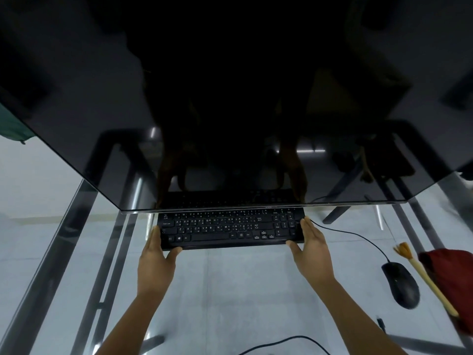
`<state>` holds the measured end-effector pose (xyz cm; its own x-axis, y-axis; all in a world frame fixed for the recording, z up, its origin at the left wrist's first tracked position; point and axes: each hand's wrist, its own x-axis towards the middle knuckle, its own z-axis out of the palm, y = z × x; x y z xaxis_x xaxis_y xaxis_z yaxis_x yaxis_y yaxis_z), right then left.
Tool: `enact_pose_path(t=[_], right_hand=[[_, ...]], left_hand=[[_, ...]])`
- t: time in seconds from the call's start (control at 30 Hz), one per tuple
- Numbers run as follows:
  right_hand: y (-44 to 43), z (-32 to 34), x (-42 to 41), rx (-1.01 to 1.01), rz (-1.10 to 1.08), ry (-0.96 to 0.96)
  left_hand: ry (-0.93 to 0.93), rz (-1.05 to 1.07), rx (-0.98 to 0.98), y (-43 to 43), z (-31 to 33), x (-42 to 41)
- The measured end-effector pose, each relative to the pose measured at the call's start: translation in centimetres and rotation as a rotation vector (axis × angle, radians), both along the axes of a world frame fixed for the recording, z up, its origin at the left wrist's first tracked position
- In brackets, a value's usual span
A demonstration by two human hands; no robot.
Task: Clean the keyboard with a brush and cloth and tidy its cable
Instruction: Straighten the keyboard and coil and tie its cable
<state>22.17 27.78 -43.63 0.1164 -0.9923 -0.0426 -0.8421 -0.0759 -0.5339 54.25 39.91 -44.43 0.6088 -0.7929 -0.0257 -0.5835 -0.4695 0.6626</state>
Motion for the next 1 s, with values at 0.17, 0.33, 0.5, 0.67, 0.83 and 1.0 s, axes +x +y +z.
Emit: enact_pose_path(t=[0.17,0.33,0.5,0.67,0.83,1.0], right_hand=[[0.1,0.7,-2.3,-0.002,0.013,0.004],[1.7,1.9,-9.5,-0.047,-0.159,0.093],[5.0,1.4,-16.7,-0.143,-0.236,0.27],[6.2,0.0,-18.9,-0.125,-0.226,0.246],[3.8,-0.4,-18.4,-0.185,-0.179,0.203],[0.5,0.1,-17.3,-0.217,-0.146,0.192]], left_hand=[[-0.073,0.037,0.029,0.4,0.2,-1.8],[-0.167,-0.156,-0.044,0.2,0.5,-7.2],[-0.202,-0.332,-0.022,-1.5,-0.2,-11.8],[-0.281,-0.458,0.018,-4.0,-0.2,-14.8],[-0.316,-0.525,0.054,-5.9,-0.2,-17.0],[-0.347,-0.521,0.066,-6.7,-0.7,-18.1]])
